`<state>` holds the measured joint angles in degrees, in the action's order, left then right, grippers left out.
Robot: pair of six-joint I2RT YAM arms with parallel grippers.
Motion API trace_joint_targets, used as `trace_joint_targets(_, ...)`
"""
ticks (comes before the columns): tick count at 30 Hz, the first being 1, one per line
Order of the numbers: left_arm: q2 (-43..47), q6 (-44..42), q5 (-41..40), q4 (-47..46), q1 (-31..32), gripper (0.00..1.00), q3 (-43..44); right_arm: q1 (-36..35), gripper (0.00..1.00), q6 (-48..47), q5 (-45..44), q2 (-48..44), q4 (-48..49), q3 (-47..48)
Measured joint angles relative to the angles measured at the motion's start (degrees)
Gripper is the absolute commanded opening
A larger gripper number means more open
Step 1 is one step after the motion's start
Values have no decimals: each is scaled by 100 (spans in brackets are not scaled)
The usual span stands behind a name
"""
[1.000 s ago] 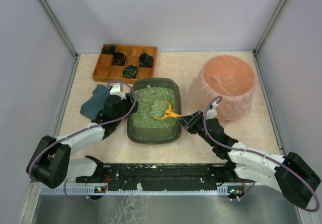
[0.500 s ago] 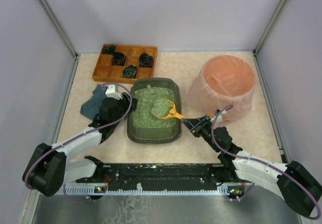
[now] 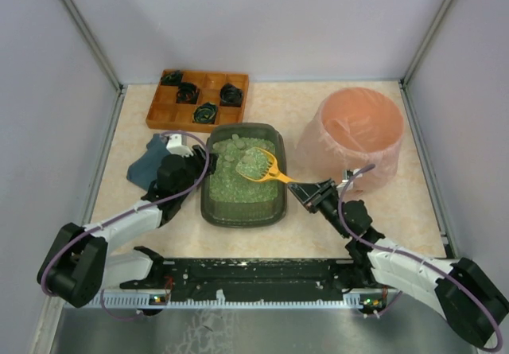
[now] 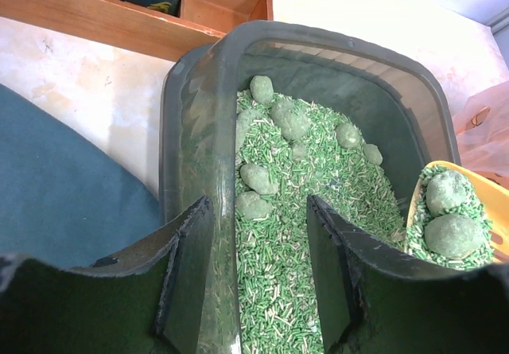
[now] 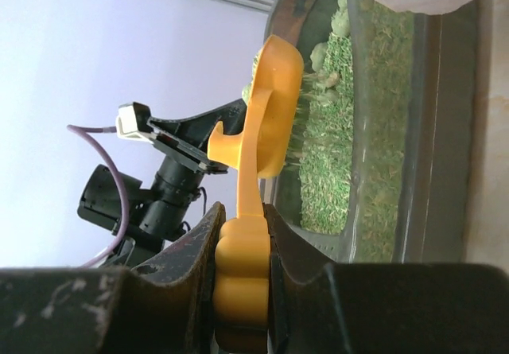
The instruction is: Clean the litter box
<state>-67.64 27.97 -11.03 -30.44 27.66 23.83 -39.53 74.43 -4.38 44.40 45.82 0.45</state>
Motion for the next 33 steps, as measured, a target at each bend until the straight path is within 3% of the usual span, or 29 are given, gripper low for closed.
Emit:
trace_joint_targets(20,-249,48,-142,461,0,56,278,232,0,170,892,1471,1174,162)
trace_joint_targets(33,-254,48,-142,566,0,56,278,295,0,164,1064,1198,1154,254)
